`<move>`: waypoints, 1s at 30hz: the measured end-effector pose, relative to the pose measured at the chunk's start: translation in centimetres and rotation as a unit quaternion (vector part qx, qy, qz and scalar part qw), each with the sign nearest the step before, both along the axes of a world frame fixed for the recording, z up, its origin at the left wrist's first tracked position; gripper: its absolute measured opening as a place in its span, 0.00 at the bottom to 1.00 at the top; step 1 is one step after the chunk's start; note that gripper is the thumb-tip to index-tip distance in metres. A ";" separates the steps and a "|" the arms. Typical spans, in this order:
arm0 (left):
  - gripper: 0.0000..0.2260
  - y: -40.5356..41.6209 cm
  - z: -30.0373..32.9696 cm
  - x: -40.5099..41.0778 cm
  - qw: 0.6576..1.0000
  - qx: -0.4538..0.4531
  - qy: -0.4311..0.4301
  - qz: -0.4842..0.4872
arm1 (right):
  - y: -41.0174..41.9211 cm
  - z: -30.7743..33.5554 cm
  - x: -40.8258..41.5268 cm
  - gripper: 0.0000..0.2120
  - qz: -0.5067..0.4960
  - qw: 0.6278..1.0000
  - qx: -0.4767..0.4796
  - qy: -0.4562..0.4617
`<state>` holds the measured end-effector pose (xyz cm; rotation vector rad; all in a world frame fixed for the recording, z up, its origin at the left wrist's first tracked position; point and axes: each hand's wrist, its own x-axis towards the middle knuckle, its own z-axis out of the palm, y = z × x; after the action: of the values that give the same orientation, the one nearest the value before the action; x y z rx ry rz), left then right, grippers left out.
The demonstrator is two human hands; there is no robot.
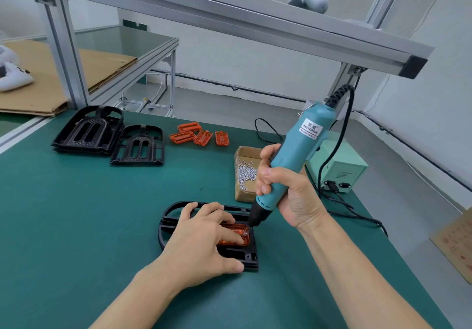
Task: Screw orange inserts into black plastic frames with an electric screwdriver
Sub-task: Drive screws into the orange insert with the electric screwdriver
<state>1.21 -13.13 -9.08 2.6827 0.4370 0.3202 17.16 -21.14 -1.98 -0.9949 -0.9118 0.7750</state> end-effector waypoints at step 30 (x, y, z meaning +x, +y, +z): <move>0.22 -0.2 1.3 0.3 1.000 -0.025 0.014 -0.007 | -1.7 0.7 1.1 0.10 -0.211 0.954 0.156 0.142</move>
<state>1.50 -13.35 -7.76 2.6436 0.4286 0.2639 18.31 -22.82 -1.27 -0.7374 -0.5226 0.3811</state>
